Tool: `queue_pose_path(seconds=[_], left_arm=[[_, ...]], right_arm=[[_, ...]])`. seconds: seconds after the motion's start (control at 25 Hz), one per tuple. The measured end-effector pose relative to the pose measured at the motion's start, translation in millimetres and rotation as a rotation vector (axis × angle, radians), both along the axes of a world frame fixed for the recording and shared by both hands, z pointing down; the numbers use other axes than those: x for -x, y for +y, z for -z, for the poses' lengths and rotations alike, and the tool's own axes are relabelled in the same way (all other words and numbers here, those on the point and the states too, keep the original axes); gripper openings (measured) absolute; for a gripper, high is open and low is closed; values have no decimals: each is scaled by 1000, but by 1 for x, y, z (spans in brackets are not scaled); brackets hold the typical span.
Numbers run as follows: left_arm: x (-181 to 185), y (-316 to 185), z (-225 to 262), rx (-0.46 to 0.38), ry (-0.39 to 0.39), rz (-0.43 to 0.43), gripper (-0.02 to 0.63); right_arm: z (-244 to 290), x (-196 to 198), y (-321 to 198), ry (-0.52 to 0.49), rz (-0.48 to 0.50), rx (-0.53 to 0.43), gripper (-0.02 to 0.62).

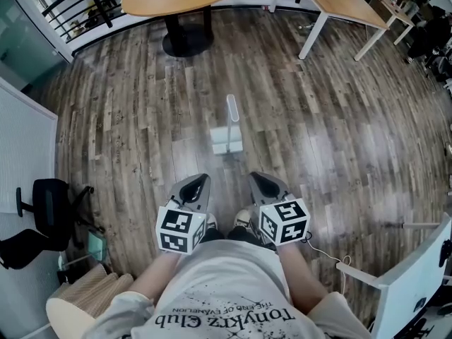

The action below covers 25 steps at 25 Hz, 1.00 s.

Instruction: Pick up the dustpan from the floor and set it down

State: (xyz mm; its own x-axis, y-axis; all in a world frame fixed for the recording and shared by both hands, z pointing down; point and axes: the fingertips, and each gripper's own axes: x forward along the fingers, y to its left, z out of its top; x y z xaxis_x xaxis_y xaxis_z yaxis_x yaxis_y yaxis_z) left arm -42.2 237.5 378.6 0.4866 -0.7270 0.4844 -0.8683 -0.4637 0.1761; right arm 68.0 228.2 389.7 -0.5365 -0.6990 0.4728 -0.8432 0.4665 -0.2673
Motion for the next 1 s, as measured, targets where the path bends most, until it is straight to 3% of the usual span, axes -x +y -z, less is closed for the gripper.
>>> queue_pose_path(seconds=[0.76, 1.0], left_arm=[[60, 4, -7, 4, 32, -38, 23], [60, -8, -14, 17, 51, -42, 23]], right_arm=[[5, 40, 5, 51, -69, -7, 26], [-6, 39, -6, 64, -79, 20, 26]])
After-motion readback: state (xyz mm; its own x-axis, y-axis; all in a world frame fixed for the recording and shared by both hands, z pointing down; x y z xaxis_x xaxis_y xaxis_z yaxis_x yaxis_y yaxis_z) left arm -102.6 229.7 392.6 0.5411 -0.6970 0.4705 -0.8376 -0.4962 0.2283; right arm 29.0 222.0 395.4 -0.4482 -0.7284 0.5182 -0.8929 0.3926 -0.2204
